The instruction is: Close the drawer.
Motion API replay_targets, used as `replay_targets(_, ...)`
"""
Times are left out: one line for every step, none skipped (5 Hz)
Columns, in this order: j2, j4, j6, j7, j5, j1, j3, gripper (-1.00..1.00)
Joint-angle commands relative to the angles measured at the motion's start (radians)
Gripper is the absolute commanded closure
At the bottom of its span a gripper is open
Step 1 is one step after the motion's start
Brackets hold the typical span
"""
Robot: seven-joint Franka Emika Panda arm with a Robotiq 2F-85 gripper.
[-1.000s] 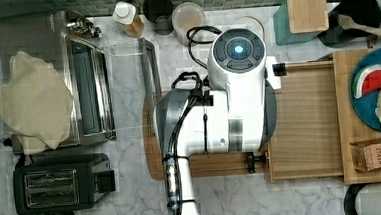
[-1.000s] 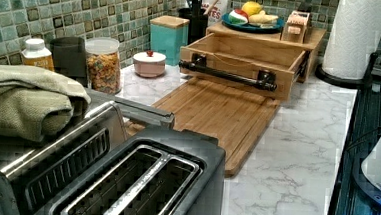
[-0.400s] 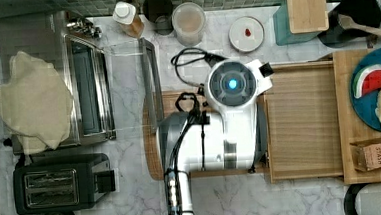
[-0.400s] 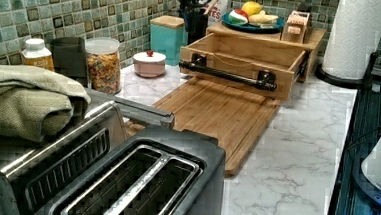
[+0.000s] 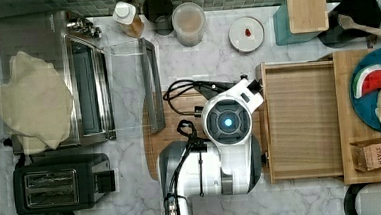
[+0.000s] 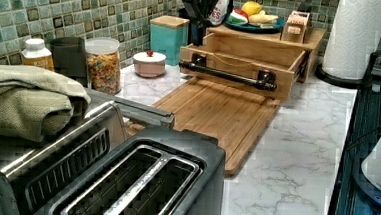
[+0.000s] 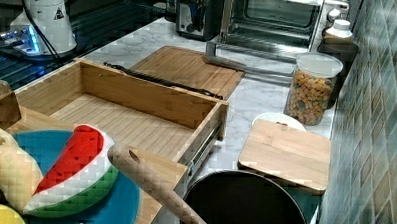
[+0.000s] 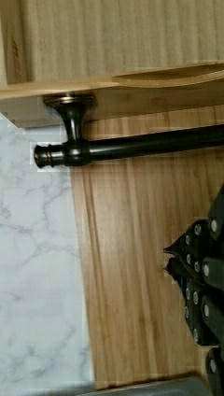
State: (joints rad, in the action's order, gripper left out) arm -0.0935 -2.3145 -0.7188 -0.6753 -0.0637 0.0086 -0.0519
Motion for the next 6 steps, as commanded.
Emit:
replay_targets(0.083, -0.184, -0.238, -0.034, -0.072, -0.016, -0.010, 1.00)
replay_targets(0.120, -0.192, -0.296, -0.065, -0.052, -0.027, -0.022, 1.00)
replay_targets(0.111, -0.207, -0.317, -0.021, -0.098, -0.030, -0.027, 1.00)
replay_targets(0.108, -0.207, -0.326, -0.056, -0.113, -0.044, -0.041, 1.00)
replay_targets(0.120, -0.197, -0.358, -0.133, -0.100, -0.073, -0.064, 1.00)
replay_targets(0.144, -0.181, -0.393, -0.232, -0.088, -0.121, -0.093, 1.00)
